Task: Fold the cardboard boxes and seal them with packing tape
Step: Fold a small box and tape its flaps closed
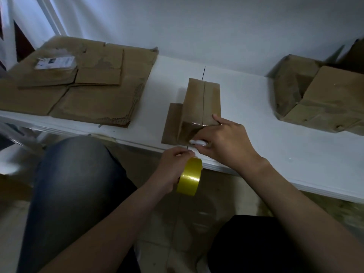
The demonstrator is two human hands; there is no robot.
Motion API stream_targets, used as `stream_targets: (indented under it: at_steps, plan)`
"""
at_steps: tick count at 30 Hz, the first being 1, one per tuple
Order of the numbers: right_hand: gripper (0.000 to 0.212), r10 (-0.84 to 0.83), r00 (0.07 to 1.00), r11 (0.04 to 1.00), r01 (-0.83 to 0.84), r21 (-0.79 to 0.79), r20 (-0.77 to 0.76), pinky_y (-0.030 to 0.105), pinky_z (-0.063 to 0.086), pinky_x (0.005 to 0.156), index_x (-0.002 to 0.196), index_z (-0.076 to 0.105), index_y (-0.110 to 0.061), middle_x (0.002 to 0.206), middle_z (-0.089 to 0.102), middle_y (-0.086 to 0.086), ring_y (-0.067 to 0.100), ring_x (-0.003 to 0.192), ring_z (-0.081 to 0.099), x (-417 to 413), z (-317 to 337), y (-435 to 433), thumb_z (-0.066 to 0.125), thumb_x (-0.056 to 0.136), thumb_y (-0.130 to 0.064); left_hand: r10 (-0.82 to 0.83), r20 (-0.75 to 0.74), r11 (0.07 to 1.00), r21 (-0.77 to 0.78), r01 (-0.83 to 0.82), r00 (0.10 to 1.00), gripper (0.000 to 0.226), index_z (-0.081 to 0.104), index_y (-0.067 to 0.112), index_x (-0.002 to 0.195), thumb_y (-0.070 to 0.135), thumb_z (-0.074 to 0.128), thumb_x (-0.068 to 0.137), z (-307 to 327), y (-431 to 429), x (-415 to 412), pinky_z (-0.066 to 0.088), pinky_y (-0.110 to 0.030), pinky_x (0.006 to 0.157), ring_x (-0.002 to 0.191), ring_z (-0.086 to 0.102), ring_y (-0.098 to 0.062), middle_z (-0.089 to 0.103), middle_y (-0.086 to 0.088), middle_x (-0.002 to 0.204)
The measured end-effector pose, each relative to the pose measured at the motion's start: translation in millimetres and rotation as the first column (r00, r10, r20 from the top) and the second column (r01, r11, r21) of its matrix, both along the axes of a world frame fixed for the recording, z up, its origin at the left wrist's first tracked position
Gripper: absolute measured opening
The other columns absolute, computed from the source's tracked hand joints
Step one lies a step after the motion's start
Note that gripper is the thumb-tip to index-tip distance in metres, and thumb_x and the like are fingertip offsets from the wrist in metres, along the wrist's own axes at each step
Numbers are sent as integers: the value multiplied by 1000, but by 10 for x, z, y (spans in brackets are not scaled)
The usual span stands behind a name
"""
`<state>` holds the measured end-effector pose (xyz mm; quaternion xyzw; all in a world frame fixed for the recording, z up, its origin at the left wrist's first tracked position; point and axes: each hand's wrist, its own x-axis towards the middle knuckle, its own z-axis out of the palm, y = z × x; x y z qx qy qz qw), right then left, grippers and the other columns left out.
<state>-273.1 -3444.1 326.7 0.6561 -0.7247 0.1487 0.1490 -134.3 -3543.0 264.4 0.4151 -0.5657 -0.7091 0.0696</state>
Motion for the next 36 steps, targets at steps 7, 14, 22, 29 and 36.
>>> stream_targets:
  at_steps: [7,14,22,29,36]
  plan:
    - [32,-45,998,985,37,167,43,37,42,114,63,50,-27,55,37,-12,24,61,65,-166,86,88,79,67,-12,-20,56,1000,8,20,998,22,75,34,88,44,71,69,-25,-32,47,55,-61,93,102,70,-35,74,-10,106]
    - [20,30,946,989,-76,128,323,32,26,124,71,59,-20,55,50,-6,18,47,46,-289,13,118,77,79,-14,-99,133,969,-214,126,986,8,74,25,96,30,68,94,358,-266,310,59,-37,74,85,70,-16,70,-1,100]
    - [8,116,825,987,-158,30,552,36,29,123,87,71,-14,61,59,-10,10,47,52,-374,23,139,79,87,-15,-11,16,878,-478,17,1000,47,56,32,118,57,73,82,1001,-889,19,61,-34,78,81,74,-16,70,1,105]
    - [7,37,719,863,327,-384,695,24,52,66,98,74,-22,90,73,-3,17,76,65,-374,-22,153,75,91,-24,-89,136,633,-757,162,987,62,55,25,123,53,82,75,842,-788,-530,42,-30,78,101,53,-15,52,9,112]
    - [28,-766,357,574,754,319,535,39,35,87,92,80,-29,99,69,-9,22,110,44,-1364,-619,322,69,86,-54,-95,118,669,-727,152,988,59,60,24,119,51,84,73,809,-1021,-852,41,-32,82,105,50,-14,50,10,119]
